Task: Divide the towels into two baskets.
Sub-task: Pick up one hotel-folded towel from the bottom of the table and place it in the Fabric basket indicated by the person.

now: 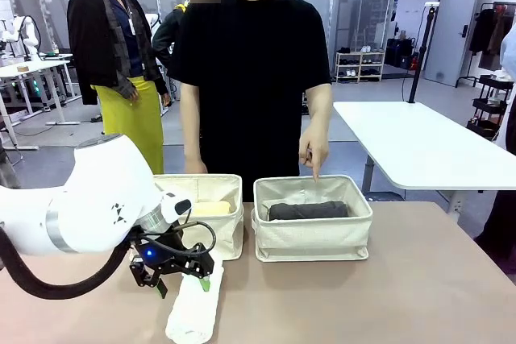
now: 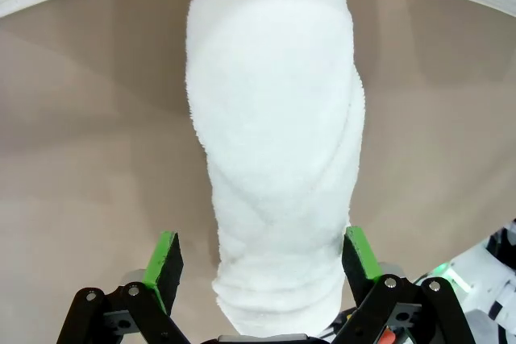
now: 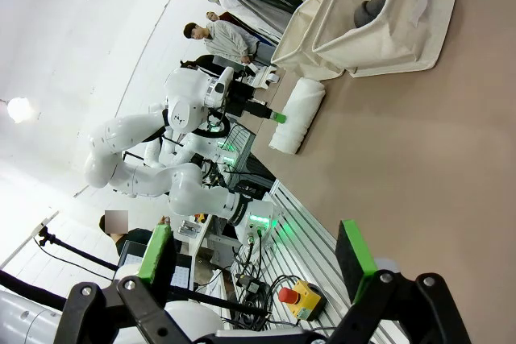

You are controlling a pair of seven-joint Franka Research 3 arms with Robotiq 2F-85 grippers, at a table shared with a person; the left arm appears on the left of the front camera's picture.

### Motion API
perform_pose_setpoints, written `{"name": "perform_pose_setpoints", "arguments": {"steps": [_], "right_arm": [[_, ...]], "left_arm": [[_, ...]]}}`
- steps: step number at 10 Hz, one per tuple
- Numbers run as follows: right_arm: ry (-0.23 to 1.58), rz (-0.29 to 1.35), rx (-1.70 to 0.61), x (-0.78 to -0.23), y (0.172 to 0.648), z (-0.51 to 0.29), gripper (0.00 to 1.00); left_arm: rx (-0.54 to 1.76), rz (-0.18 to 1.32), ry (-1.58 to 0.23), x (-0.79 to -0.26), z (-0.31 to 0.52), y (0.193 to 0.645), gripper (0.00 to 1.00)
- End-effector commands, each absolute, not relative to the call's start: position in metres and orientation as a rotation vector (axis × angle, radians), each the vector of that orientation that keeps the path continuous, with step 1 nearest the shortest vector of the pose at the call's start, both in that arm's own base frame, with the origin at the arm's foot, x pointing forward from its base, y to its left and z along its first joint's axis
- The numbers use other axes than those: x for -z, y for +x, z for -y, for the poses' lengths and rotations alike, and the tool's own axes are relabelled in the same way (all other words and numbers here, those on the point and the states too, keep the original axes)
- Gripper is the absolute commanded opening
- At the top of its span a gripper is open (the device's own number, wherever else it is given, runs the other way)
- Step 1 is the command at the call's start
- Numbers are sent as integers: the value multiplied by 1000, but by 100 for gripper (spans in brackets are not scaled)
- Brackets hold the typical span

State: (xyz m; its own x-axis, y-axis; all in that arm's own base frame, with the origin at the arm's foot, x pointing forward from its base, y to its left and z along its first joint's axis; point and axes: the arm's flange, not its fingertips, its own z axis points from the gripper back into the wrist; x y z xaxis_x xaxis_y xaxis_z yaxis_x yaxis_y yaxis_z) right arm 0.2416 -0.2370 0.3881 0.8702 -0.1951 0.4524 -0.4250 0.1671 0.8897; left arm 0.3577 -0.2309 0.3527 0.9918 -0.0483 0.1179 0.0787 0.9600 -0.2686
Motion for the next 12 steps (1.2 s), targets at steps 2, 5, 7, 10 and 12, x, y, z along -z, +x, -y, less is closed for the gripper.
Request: {"name": "perform_pose_setpoints", "arguments": {"steps": [2, 5, 7, 10, 12], "right_arm": [[1418, 534, -172, -392, 238, 236, 100], [1418, 534, -172, -392, 238, 236, 100], [1418, 534, -172, -392, 238, 236, 100], [1418, 534, -172, -392, 238, 236, 100], [1418, 534, -172, -392, 238, 236, 100]], "left_arm": [[41, 105, -314, -346, 242, 361, 100], [78, 96, -336, -330, 247, 366, 100], [81, 96, -330, -321, 250, 367, 100], [107, 95, -324, -314, 250, 368, 81], [107, 99, -327, -314, 249, 367, 62]]}}
